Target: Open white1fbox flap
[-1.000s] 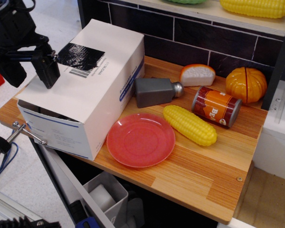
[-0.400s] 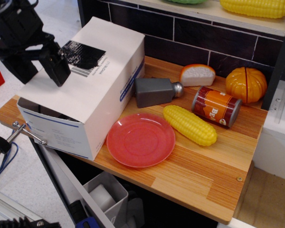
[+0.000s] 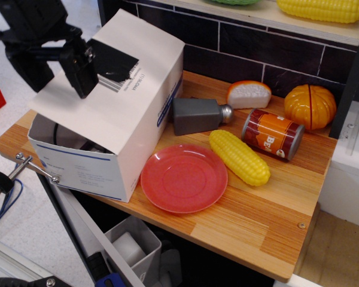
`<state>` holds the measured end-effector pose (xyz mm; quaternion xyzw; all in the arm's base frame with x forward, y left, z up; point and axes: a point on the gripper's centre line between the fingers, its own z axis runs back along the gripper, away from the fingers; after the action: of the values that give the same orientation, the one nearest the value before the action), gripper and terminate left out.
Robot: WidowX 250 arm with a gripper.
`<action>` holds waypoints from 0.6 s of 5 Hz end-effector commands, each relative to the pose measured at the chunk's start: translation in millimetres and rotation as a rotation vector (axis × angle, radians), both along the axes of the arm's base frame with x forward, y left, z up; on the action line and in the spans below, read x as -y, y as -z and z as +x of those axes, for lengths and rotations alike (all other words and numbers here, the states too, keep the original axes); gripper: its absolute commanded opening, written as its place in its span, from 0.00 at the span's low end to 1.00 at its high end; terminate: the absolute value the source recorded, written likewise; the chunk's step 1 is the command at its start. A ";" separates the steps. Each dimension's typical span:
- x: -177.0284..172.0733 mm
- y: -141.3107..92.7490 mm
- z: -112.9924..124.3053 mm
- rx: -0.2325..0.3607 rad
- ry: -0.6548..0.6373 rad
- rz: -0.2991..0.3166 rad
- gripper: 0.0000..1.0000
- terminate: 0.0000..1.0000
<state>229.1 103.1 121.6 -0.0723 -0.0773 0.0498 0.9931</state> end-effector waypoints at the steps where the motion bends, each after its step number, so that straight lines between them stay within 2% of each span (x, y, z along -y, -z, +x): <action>1: 24.4 -40.8 22.9 0.062 0.086 0.146 1.00 0.00; 2: 42.3 -52.8 30.2 0.053 0.078 0.174 1.00 0.00; 3: 59.5 -55.1 35.9 0.055 0.048 0.166 1.00 0.00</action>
<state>263.0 39.7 161.5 0.0011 -0.0842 0.0207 0.9962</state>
